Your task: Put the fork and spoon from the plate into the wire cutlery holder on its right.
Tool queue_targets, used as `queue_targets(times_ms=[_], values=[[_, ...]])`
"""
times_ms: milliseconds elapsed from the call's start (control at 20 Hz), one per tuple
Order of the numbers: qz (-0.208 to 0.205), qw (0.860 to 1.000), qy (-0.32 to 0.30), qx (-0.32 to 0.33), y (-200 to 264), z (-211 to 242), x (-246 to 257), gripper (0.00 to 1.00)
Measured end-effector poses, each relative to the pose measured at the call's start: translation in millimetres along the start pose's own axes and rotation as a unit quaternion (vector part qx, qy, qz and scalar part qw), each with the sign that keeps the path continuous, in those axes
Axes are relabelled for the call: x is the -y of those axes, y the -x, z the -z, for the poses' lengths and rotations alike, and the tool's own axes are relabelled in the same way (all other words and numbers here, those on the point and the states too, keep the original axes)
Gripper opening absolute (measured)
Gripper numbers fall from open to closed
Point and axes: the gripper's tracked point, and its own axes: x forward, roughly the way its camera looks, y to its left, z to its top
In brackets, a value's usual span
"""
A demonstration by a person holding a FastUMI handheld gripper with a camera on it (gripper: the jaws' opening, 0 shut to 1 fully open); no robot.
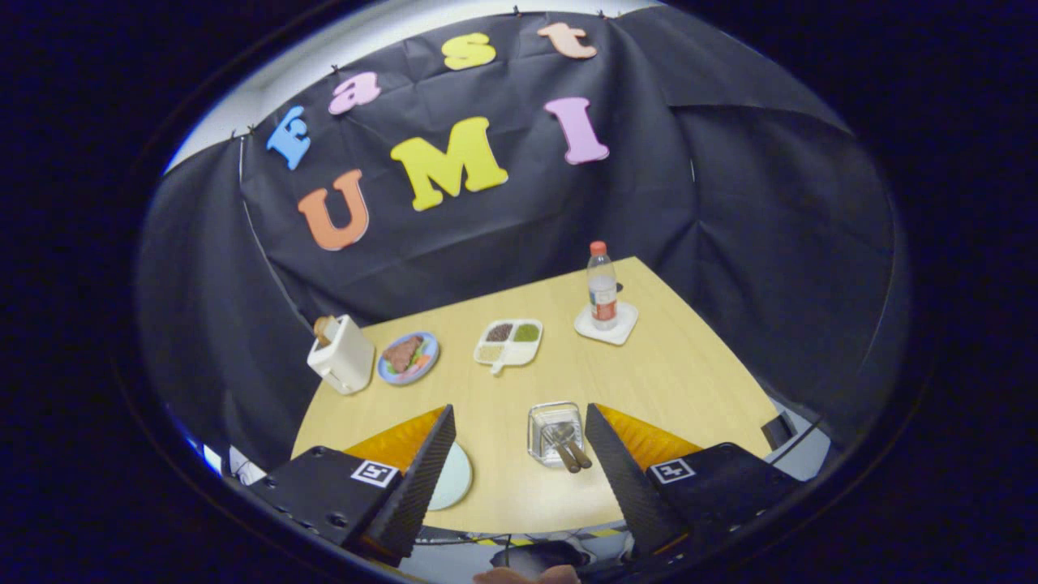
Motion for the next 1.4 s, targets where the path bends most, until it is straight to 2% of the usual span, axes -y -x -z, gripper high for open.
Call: queue_targets(times_ms=[150,300,500,700,1050,1400], values=[[0.006,0.993,0.043,0.105,16,-9,-3,0.96],[0.007,0.972,0.077,0.220,43,-20,-13,0.96],[0.008,0.950,0.091,0.300,62,-7,-17,0.96],[0.008,0.936,0.112,0.334,61,7,-27,0.96],[0.039,0.930,0.124,0.343,52,5,-20,0.96],[0.033,0.937,0.113,0.330,46,5,-19,0.96]])
